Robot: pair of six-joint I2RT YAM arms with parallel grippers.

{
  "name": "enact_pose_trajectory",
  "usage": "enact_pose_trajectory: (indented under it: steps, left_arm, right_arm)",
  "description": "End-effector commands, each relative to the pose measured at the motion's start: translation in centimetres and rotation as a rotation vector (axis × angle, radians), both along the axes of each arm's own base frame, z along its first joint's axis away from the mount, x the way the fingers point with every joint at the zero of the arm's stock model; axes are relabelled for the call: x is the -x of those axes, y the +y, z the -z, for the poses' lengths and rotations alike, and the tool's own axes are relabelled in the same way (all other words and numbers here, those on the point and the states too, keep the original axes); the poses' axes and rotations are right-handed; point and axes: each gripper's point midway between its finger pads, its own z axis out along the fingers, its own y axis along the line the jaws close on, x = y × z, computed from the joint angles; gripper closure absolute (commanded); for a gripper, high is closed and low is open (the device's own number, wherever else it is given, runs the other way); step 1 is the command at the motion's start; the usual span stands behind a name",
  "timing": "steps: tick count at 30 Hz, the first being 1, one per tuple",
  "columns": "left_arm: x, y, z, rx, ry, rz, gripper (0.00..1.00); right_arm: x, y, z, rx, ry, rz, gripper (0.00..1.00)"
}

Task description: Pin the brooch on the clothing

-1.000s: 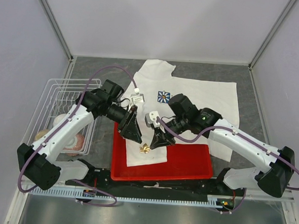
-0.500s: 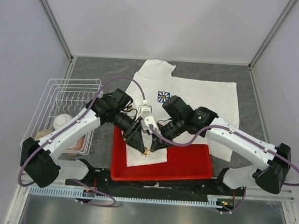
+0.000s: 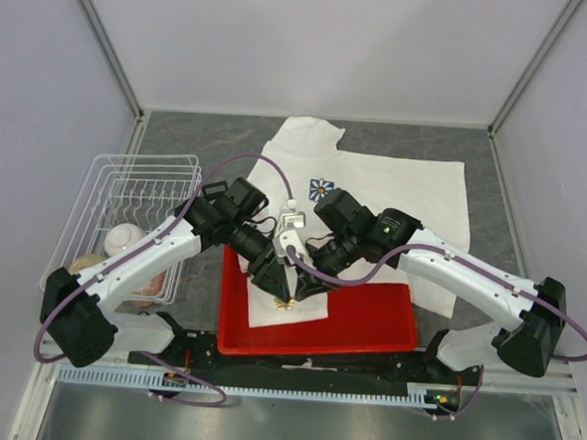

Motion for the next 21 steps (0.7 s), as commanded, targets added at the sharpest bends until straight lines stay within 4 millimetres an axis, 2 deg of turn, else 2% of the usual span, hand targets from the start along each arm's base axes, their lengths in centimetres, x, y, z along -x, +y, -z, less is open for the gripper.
enact_pose_trajectory:
  steps: [1,3,5,12,21]
  left_arm:
    - [0.5,-0.32,-0.34,0.022,0.013,0.014,0.55]
    - [0.53,-0.35,-0.11,0.014,0.011,0.012,0.5]
    - [0.37,-0.42,0.05,0.015,0.002,0.009,0.51]
    - [0.12,-0.8,0.04,0.014,0.023,-0.01,0.65]
    - [0.95,-0.78,0.46,0.028,0.099,-0.011,0.71]
  right_arm:
    - [-0.28,0.81,-1.86,-0.057,-0.045,-0.027,1.0]
    - [-0.26,0.85,-1.86,-0.056,-0.041,-0.029,1.0]
    - [-0.21,0.87,-2.02,-0.056,-0.039,-0.035,1.0]
    - [-0.02,1.03,-2.11,-0.056,-0.034,-0.046,1.0]
    - [0.17,1.34,-2.1,-0.054,-0.03,-0.056,1.0]
